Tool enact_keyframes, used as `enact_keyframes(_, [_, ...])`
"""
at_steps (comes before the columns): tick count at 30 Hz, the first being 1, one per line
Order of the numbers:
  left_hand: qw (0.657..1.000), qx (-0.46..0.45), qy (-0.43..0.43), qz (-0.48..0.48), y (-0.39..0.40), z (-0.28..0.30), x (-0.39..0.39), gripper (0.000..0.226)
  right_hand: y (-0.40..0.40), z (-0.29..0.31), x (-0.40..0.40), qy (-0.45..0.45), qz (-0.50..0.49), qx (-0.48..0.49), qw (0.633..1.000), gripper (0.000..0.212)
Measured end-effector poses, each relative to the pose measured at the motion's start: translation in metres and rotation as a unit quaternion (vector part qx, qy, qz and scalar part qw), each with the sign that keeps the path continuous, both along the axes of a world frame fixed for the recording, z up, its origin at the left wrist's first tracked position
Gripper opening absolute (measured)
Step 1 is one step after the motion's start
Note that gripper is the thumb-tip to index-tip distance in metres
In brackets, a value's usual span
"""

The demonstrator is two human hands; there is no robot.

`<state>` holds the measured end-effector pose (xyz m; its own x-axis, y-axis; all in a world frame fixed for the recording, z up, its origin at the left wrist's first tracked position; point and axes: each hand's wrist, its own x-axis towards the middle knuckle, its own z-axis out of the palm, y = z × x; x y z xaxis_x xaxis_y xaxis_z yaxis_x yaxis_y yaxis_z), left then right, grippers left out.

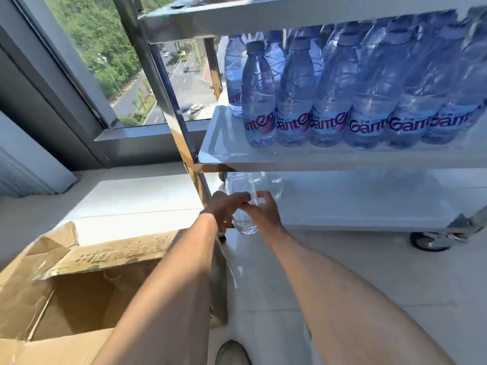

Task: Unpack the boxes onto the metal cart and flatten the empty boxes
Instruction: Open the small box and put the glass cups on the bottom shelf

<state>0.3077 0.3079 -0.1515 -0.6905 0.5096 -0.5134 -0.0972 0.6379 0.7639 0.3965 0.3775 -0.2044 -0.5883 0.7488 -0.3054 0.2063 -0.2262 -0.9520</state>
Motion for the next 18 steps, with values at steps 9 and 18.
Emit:
enact_keyframes(9, [0.984,0.101,0.117,0.088,0.022,-0.051,-0.022,0.072,0.022,-0.031,-0.024,-0.08,-0.005,0.178,0.981,0.052])
enact_keyframes(18, [0.966,0.13,0.2,0.096,0.073,-0.092,-0.041,0.077,0.065,-0.052,-0.041,-0.15,-0.244,0.267,0.92,0.046])
